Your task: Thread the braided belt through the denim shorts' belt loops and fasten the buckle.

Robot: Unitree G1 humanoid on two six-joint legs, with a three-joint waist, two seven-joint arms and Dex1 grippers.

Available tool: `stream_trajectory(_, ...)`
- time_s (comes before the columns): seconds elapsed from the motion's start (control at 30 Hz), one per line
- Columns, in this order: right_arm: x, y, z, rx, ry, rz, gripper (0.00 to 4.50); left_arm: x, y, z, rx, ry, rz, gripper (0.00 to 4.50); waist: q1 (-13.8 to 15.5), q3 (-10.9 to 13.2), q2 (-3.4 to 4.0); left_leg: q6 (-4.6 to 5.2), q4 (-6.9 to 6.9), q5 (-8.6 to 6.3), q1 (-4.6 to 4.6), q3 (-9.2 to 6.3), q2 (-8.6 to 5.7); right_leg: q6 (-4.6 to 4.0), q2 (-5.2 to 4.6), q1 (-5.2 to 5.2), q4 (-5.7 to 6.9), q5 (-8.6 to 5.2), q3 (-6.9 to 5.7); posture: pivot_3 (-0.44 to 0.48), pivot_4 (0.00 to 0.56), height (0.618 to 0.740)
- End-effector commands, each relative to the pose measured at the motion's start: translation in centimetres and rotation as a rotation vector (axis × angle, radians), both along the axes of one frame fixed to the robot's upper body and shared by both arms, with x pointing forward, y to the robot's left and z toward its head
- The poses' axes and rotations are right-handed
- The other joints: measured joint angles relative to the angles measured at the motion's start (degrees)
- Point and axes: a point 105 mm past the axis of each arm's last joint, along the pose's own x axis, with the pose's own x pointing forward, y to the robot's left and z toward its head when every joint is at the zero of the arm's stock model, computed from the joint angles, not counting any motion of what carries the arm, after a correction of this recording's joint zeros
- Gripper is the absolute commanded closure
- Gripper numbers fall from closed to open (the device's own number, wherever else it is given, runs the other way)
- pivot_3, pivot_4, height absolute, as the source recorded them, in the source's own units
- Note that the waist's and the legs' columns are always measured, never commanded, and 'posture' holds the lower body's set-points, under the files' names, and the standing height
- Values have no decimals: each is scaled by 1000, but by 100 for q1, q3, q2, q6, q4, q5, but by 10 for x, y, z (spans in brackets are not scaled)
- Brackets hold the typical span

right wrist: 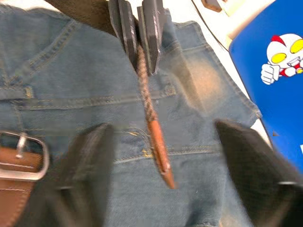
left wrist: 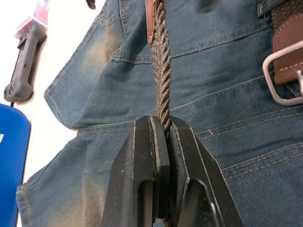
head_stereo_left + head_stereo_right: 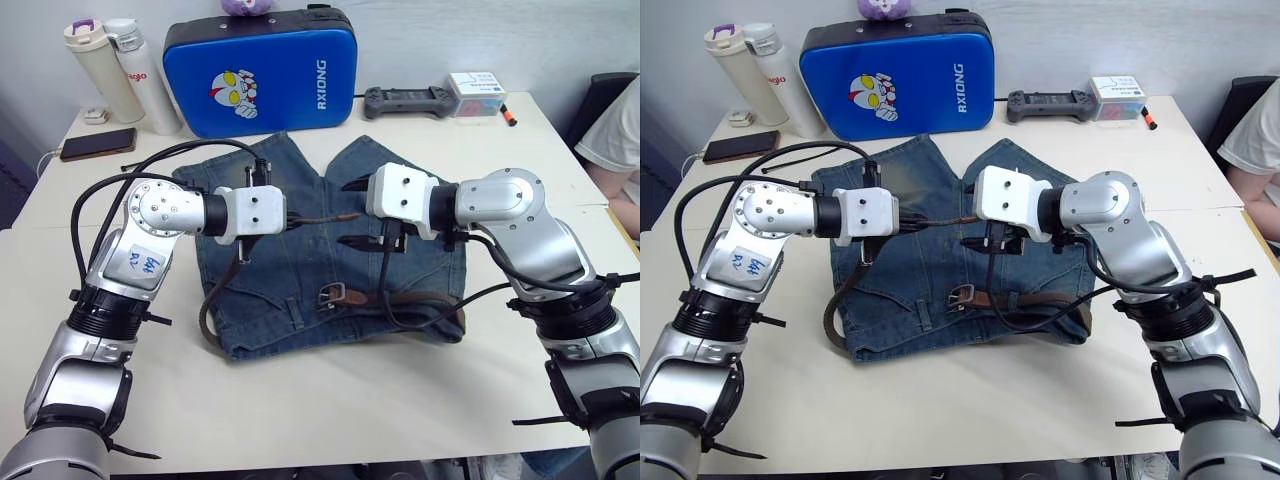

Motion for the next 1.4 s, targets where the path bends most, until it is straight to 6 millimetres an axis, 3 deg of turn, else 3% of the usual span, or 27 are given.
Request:
stream_trajectory(0.03, 0, 3, 7, -9, -55, 20, 2663, -1, -2, 9, -32, -15, -1, 4500, 0, 0, 0, 0, 0, 0, 0, 0, 0, 0, 0, 0, 0, 0, 0, 0, 150, 740)
stream_trajectory(0.17, 4, 1, 4, -13, -52, 16, 4429, 1, 0, 11, -77, 24, 25, 4500, -13, 0, 0, 0, 0, 0, 0, 0, 0, 0, 2, -2, 1, 0, 0, 0, 150, 740)
stream_trajectory(0.2, 5, 1, 5, -3, -50, 17, 4429, 3, 2, 13, -100, 25, 52, 4500, -17, 0, 0, 0, 0, 0, 1, 0, 0, 0, 5, -2, 1, 0, 0, 0, 150, 740)
stream_trajectory(0.33, 6, 3, 7, 9, -63, 26, 4500, -5, 13, 25, -291, 232, 124, 2874, -26, 0, 0, 0, 1, 0, -3, 0, 1, 0, 10, -12, 6, 0, 2, 0, 150, 740)
stream_trajectory(0.43, 6, 4, 9, 7, -85, 28, 4500, -10, 23, 47, -495, 404, 217, 1557, -27, 0, 0, 0, 5, 0, -6, -3, 1, 0, 10, -16, 11, 0, 5, 0, 150, 740)
stream_trajectory(0.5, 14, 3, 9, -38, -205, 17, 4500, -41, 33, 60, -634, 729, 233, 793, -33, 1, -2, -1, 11, 0, -8, -6, 1, 0, 11, -17, 15, 0, 6, 0, 150, 740)
stream_trajectory(0.53, 17, 2, 7, -67, -248, 15, 4500, -56, 33, 64, -651, 822, 213, 273, -48, 1, -2, -2, 19, -1, -13, -7, 1, 0, 16, -20, 21, 0, 5, 0, 150, 740)
stream_trajectory(0.57, 20, 0, 6, -86, -284, 12, 4500, -65, 36, 65, -671, 885, 216, 64, -67, 1, -2, -3, 27, -3, -24, -7, 1, 0, 23, -37, 34, 0, 7, 0, 150, 740)
stream_trajectory(0.7, 22, 0, 10, -77, -388, 39, 4500, -68, 46, 58, -781, 1055, 203, 64, -150, 0, 0, -9, 43, -7, -34, -20, 2, 0, 20, -51, 52, 0, 12, 0, 150, 740)
stream_trajectory(0.8, 20, 4, 15, -48, -456, 69, 4500, -85, 29, 39, -822, 1202, 117, 64, -160, 0, 0, -15, 49, -8, -28, -28, 3, -1, 24, -49, 53, 0, 13, 0, 150, 740)
stream_trajectory(0.87, 17, 6, 18, -33, -479, 89, 4500, -88, 13, 27, -918, 1267, 167, 64, -175, 1, -1, -17, 52, -10, -24, -33, 4, -1, 23, -46, 54, 0, 20, 0, 150, 740)
stream_trajectory(1.03, 9, 11, 20, -15, -509, 130, 4500, -57, -11, 15, -1302, 1302, 352, 64, -81, 0, -5, -18, 56, -11, 0, -23, 1, -1, 41, -21, 46, 1, 51, 0, 150, 740)
stream_trajectory(1.17, 4, 9, 18, -12, -508, 130, 4500, -42, -8, 21, -1534, 1320, 475, 64, 10, -1, -8, -18, 61, -11, 21, -2, 1, -1, 44, 3, 35, 1, 67, 0, 150, 740)
stream_trajectory(1.4, 1, 4, 19, -7, -501, 104, 4500, -33, 2, 7, -1627, 1359, 640, 64, 14, -2, -9, -18, 55, -11, 29, 24, 5, -1, 55, -8, 37, 1, 105, 0, 150, 740)
